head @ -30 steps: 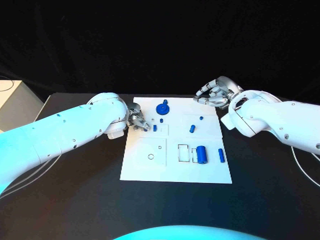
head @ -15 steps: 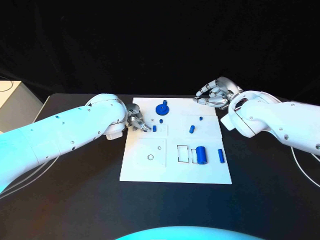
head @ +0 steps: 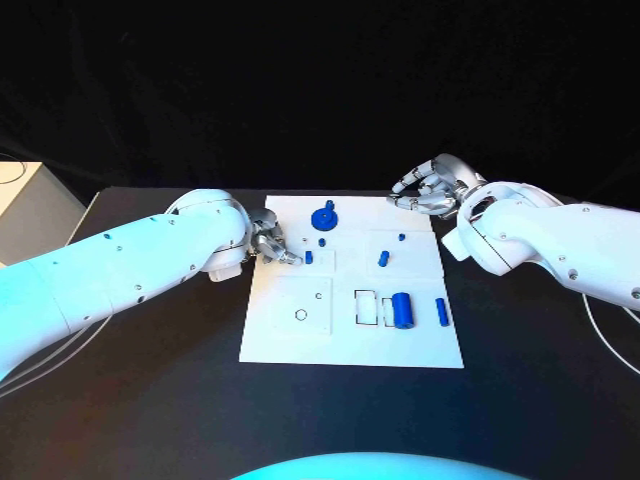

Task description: Assemble the parts on the task board

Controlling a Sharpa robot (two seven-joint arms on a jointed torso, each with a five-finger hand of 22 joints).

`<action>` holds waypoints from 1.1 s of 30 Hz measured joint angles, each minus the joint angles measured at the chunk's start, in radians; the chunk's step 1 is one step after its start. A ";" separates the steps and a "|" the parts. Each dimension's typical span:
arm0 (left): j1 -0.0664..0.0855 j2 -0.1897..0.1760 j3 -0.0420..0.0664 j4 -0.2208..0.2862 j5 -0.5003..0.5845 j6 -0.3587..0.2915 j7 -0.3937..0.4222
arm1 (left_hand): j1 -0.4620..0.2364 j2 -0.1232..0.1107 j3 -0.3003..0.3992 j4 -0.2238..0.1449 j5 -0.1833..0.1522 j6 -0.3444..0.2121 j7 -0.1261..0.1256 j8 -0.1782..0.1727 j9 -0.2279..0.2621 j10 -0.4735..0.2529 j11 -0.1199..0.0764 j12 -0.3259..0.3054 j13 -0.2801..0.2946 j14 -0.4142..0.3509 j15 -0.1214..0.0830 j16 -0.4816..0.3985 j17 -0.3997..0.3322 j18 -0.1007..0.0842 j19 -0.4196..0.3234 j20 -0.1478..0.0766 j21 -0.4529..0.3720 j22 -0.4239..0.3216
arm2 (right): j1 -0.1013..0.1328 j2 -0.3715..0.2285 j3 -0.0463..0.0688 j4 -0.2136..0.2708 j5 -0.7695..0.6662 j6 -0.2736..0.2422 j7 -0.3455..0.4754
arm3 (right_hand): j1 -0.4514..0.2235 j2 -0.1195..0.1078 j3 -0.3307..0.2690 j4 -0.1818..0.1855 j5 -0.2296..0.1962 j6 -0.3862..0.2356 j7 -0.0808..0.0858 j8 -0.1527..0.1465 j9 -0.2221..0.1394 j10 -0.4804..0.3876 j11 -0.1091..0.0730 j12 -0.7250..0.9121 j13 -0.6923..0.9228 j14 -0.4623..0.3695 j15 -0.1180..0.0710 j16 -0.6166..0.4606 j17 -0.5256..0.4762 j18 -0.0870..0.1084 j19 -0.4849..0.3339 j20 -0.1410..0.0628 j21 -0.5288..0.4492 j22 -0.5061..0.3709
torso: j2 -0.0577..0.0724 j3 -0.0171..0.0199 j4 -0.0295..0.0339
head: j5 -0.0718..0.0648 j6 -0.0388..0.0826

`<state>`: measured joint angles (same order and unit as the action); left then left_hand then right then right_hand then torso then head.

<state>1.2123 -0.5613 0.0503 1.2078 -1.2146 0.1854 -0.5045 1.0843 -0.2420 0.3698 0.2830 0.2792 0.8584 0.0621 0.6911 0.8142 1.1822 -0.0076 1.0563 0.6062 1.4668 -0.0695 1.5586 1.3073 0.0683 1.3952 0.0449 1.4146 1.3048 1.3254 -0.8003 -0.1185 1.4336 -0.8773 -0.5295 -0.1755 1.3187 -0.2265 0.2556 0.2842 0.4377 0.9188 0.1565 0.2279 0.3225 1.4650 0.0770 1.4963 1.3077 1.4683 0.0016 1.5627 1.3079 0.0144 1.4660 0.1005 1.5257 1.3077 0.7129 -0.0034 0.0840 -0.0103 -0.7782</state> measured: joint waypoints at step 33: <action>-0.047 -0.153 0.070 0.174 0.058 -0.072 0.023 | 0.343 0.027 0.071 -0.032 0.006 -0.140 0.071 -0.075 -0.106 -0.250 0.068 -0.079 -0.109 -0.060 0.065 -0.157 -0.051 0.058 -0.253 0.048 -0.228 -0.295 | -0.004 -0.008 0.000 0.001 0.000 0.000 -0.001 | 0.000 0.000 0.010 -0.001 0.046 -0.004 -0.003 0.000 0.001 0.000 0.000 0.000 0.000 0.000 0.000 0.000 0.000 0.000 0.000 0.000 0.000 0.000 | 0.000 0.0011 0.0004 | -0.005 0.012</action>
<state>1.1657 -0.7143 0.1198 1.3821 -1.1570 0.1137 -0.4819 1.4273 -0.2148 0.4404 0.2506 0.2855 0.7188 0.1333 0.6164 0.7084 0.9323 0.0602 0.9777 0.4971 1.4064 -0.0046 1.4019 1.2559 0.1265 1.1418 0.0932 1.1868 1.0097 1.3213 -0.8086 -0.1187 1.4349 -0.8773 -0.5293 -0.1764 1.3187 -0.2265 0.2655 0.2828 0.4841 0.9151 0.1531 0.2279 0.3233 1.4650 0.0770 1.4963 1.3074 1.4683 0.0016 1.5627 1.3078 0.0143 1.4660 0.1005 1.5257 1.3074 0.7125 -0.0023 0.0844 -0.0152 -0.7661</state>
